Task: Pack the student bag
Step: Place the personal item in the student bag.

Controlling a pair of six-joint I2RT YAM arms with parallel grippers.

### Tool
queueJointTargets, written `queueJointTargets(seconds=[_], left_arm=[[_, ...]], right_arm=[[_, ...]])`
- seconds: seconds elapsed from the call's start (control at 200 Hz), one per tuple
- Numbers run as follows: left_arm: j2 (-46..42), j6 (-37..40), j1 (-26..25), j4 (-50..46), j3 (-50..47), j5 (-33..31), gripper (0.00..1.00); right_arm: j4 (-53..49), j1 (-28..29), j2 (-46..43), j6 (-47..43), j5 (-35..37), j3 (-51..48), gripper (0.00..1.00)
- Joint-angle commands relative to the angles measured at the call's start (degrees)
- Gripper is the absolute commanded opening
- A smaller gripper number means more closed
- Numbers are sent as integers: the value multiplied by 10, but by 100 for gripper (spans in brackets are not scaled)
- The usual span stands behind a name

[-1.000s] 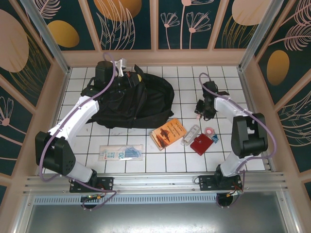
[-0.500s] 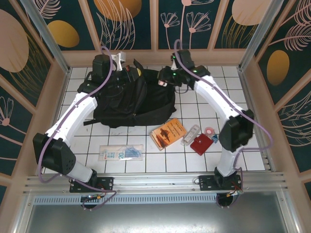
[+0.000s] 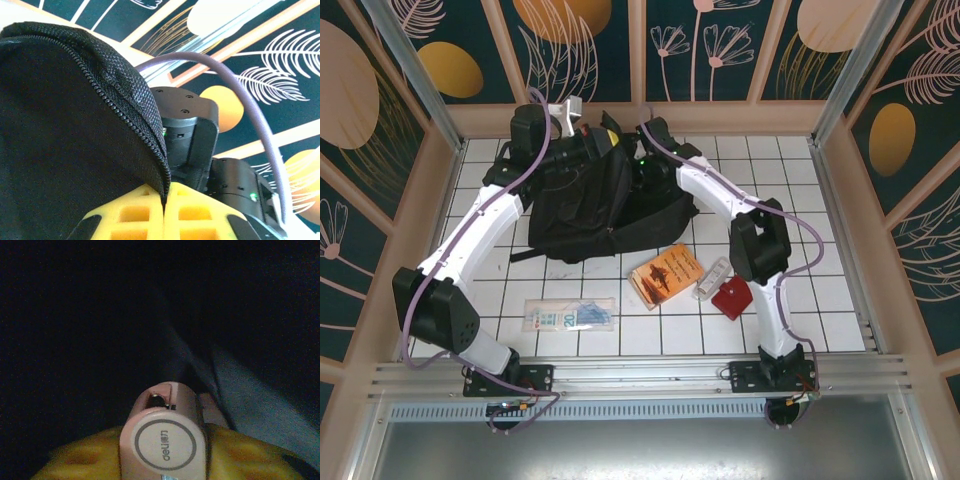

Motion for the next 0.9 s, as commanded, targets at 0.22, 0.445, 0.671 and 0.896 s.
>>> queueJointTargets(seconds=[0.22,0.445,0.671,0.896], left_arm=[[-14,10,2,49,16,8,0],[-20,51,2,16,3,-34,0],[-24,68,3,16,-38,-59,0],[-33,74,3,26,-66,-71,0]], right_arm=[[18,-4,-12,13,-40,33,70],[-18,-19,-94,-51,14,-22,71],[-15,-58,-236,-108,46,-151,70],[-105,-113,-390,-80,191,-315,71]])
